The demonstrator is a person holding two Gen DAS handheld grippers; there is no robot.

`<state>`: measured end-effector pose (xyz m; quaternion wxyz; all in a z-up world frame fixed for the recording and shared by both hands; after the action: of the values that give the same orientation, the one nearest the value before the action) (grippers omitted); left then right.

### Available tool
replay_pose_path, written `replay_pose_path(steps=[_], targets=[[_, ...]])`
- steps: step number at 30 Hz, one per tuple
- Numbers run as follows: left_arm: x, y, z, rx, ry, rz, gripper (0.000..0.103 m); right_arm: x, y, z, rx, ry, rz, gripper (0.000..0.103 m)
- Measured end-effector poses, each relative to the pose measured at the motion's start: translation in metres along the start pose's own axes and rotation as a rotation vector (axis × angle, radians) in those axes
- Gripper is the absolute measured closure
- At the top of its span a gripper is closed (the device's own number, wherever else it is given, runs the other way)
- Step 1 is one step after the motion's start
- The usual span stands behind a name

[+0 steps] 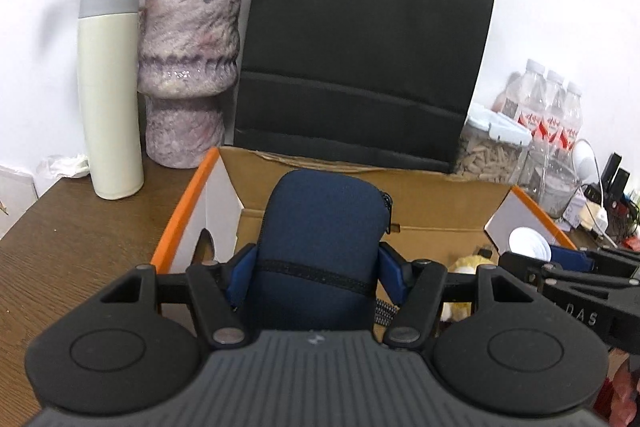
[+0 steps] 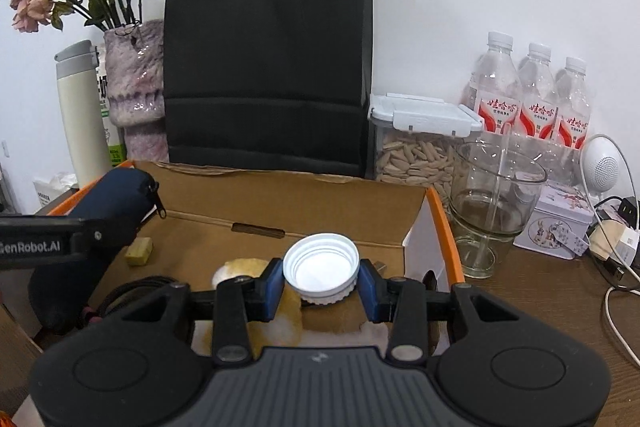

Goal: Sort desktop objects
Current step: 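Carry the pouch and the white lid over the box, then open the right gripper to drop the white lid while the left gripper releases the pouch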

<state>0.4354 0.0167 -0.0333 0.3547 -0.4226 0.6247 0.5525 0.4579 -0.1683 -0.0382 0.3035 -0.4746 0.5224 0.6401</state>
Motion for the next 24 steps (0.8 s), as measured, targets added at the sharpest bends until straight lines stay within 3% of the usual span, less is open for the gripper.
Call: replay_pose_path(steps=[11,14,16,20,22,24], targets=[[0.008,-0.003,0.000,-0.009,-0.020,0.021,0.039,0.004,0.000,-0.004,-0.001,-0.051,0.027,0.064],[0.008,-0.003,-0.001,-0.009,-0.029,0.020,0.038,0.004,0.000,-0.007,0.012,-0.059,0.029,0.052],[0.008,-0.004,-0.001,-0.009,-0.029,0.021,0.038,0.004,0.001,-0.009,0.025,-0.063,0.028,0.038],[0.008,-0.003,-0.002,-0.016,-0.034,0.026,0.034,0.001,0.004,-0.011,0.020,-0.072,0.022,0.026],[0.007,-0.002,-0.003,-0.019,-0.040,0.019,0.030,0.000,0.004,-0.010,0.017,-0.068,0.020,0.022],[0.004,0.001,-0.004,-0.023,-0.049,0.003,0.016,0.000,0.005,-0.008,0.016,-0.062,0.019,0.019]])
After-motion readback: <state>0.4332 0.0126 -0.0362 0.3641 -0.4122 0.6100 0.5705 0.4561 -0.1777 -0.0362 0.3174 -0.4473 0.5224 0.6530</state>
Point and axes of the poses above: each gripper's, at about its wrist camera, not at the fingertips, and y roughly against the way its jaws point, z to its left, x to its underside, the point moved 9 cm from there along -y, roughly the way its jaws point, and after that the axes turned 8 degrees about -z, right-handed, at the moved point
